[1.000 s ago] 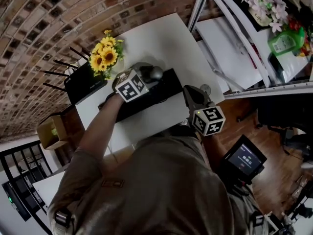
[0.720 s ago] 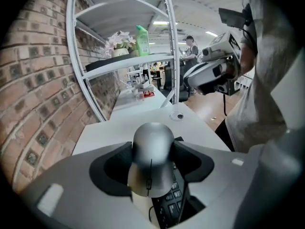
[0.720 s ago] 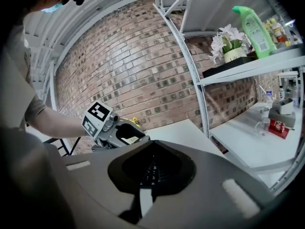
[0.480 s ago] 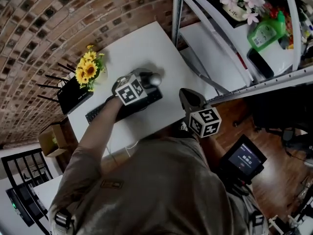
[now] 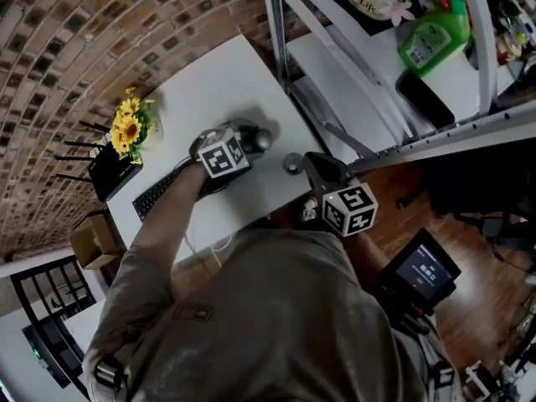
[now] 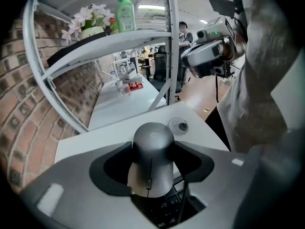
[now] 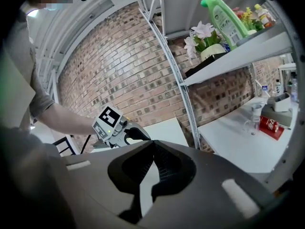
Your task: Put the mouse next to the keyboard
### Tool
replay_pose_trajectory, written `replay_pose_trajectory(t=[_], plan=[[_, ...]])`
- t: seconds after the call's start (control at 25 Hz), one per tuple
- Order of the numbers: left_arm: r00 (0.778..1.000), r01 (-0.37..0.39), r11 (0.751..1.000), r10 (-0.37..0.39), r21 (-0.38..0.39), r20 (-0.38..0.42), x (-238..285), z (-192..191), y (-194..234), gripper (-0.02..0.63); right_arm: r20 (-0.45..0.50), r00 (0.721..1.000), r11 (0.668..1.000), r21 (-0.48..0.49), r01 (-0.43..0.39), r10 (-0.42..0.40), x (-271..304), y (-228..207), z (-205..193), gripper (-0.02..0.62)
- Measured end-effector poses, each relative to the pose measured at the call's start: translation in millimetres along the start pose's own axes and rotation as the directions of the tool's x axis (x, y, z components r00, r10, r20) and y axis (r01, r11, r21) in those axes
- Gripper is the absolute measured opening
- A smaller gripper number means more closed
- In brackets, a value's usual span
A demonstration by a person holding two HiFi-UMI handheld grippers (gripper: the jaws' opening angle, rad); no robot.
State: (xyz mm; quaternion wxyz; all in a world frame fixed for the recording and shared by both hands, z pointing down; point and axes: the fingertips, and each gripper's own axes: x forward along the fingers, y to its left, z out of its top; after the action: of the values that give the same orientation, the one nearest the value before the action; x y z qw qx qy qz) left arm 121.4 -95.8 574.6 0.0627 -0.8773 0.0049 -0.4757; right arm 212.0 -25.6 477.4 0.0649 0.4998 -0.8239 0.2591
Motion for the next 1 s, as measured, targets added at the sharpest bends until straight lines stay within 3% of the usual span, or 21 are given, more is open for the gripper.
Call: replay_pose_trajectory(t=[0.12,0.36,0.84,1.0], plan=[[0.998,0.058,0.995,-0.055,0.086,-0.041,11,-6,-9,0.270,0.000,0.999,0.999,0.028,0.034,-0.034,-3,-4,-5,0.011],[0.987,0.150,0.959,-0.130,0.242,-0.094,26,-13,-10,0.270,0.015,0.996,0.994,0.063,0.092,-0.093,-1,-4,-8,0.011],[0.965,0.262,0.907,-0.234,0.330,-0.121,52,-26,-17,0.270,0.002,0.979,0.974,0.104,0.201,-0.203,-2,-10,-16,0.011],[0.964,0.267,0.906,-0.246,0.329,-0.103,52,-24,-16,0.270,-0.003,0.978,0.973,0.105,0.208,-0.208,3,-8,-15,0.011]])
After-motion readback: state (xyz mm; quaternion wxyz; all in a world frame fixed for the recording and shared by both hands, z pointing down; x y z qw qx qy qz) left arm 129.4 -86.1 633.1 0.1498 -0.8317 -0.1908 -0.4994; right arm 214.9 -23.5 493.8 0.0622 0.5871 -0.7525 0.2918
